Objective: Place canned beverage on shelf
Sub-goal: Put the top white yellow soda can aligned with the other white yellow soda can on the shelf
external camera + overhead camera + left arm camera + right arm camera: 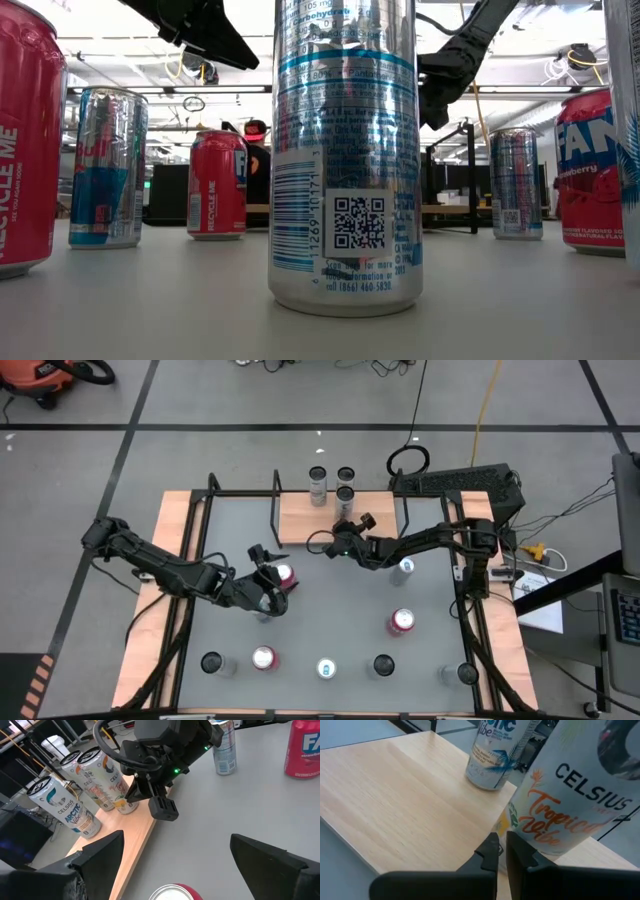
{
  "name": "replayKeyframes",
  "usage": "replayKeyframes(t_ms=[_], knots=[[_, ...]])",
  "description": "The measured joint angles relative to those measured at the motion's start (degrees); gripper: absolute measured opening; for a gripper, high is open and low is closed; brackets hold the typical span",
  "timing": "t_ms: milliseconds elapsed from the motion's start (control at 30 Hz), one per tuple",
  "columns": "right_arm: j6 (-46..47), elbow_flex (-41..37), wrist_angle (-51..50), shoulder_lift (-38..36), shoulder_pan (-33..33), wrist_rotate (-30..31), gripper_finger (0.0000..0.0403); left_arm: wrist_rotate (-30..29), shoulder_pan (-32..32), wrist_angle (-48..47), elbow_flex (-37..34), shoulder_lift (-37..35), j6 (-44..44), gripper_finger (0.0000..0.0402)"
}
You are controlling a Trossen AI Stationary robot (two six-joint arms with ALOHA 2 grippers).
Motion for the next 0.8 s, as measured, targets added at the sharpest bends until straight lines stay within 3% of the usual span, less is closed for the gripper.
replayKeyframes(t_ms=[167, 800], knots=[[0.2, 0.0, 0.0, 0.0, 0.9, -2.7, 0.0, 0.0, 0.0, 0.0, 0.0, 0.0, -0.1, 0.0365], [-3.2, 0.0, 3.5, 0.0, -0.4, -1.4, 0.0, 0.0, 0.0, 0.0, 0.0, 0.0, -1.0, 0.0365]])
